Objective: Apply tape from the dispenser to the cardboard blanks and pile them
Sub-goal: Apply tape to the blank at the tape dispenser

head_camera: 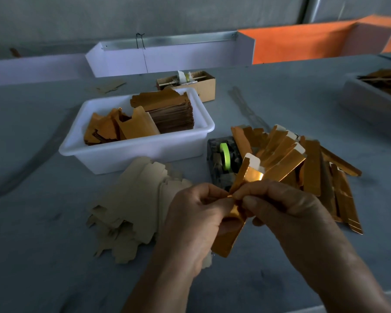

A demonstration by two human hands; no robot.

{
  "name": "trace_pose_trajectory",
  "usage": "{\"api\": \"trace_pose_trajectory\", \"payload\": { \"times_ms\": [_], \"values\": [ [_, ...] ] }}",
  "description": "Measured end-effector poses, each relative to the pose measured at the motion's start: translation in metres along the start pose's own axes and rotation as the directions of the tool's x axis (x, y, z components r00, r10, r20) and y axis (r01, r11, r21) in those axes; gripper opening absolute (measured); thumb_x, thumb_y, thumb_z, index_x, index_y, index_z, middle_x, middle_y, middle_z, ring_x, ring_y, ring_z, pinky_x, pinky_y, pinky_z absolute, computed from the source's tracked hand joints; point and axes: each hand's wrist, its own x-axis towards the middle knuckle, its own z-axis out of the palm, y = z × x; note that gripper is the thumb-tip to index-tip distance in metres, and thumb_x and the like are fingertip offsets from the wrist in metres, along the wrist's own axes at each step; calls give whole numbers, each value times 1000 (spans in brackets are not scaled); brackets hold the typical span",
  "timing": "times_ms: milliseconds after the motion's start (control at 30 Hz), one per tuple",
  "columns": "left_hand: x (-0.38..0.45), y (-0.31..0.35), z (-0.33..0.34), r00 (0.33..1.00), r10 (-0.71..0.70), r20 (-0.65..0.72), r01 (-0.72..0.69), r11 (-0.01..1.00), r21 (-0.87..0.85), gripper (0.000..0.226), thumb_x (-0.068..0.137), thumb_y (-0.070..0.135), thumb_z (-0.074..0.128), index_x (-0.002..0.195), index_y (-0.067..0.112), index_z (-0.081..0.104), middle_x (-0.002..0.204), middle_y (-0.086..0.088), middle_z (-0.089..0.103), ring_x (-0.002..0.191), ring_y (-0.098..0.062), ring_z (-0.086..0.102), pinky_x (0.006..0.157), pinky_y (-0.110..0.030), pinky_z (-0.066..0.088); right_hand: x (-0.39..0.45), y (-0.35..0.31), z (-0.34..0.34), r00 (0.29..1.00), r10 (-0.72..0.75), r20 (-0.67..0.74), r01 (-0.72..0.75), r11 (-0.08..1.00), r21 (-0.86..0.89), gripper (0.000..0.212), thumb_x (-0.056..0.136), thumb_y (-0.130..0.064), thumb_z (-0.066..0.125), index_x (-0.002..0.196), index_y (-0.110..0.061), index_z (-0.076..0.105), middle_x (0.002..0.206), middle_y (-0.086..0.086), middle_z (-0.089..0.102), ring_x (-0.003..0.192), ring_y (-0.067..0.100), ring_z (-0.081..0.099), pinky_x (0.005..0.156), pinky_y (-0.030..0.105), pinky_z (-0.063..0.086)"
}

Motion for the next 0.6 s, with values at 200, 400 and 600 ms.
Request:
{"api": "trace_pose_trajectory", "payload": {
  "times_ms": [200,400,600],
  "values": [
    [-5,3,0,999,1,49,4,996,-94,11,82,7,69,72,11,72,73,-8,73,70,-18,73,61,-24,57,0,3,1,1000,-22,-20,18,985,-170,43,81,-13,64,107,-46,54,80,-11,66,75,6,62,67,20,52],
    [-4,4,-5,985,-57,165,81,986,-145,12,84,9,64,76,5,72,84,-12,74,80,-23,73,72,-31,60,2,4,1,993,-18,-118,-7,977,-212,36,78,-19,69,100,-35,46,79,-18,68,72,1,65,65,22,53],
    [-8,-1,-1,997,-13,82,20,996,-86,11,79,20,69,79,9,71,79,-9,74,76,-22,73,71,-32,60,0,3,6,988,-29,-150,-15,958,-287,28,78,-19,71,89,-30,48,70,-10,68,69,-5,63,58,9,49]
  ]
}}
